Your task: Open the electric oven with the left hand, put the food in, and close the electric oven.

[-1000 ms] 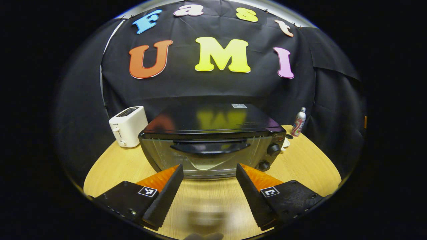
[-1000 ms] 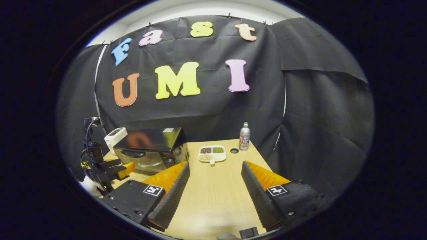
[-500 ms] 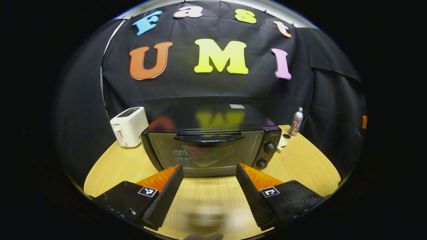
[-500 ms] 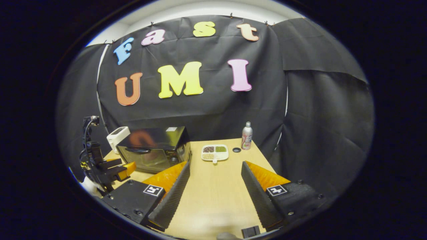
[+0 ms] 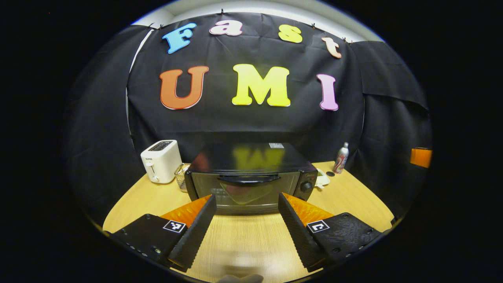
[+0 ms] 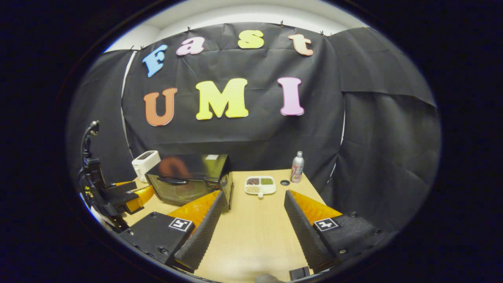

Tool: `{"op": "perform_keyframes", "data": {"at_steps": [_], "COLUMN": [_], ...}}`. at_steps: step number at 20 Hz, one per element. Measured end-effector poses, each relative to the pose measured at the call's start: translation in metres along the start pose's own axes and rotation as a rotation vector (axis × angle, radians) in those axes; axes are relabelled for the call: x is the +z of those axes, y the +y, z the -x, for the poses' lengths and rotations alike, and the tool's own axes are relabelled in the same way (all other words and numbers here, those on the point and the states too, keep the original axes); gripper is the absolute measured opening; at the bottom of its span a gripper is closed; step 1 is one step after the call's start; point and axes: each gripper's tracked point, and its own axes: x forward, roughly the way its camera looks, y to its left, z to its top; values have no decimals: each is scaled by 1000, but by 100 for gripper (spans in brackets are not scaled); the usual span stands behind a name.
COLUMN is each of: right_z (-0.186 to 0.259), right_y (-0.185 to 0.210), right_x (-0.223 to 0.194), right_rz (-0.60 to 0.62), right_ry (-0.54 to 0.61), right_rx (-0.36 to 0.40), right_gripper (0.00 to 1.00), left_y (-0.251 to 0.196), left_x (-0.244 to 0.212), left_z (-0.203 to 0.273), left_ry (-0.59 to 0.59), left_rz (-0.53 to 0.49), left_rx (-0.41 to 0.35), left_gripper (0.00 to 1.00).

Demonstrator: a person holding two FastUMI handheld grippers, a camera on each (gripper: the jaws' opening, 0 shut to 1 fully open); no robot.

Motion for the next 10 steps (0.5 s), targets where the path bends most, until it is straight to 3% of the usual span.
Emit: {"op": "perform_keyframes", "data": {"at_steps": [6,10], "right_z": [40,79], "right_y": [13,-6], "right_x": [38,66], "right_rz": [27,-10], "right_ry": [-101,-178], "right_rx": [2,10], "right_gripper": [96,96], "left_y": [15,9], "left_x": [66,98], "left_z": [65,123], "left_ry": [-134,-219], "left_rz": [-17,-47], "left_rx": [5,44], "left_gripper": [96,96]}}
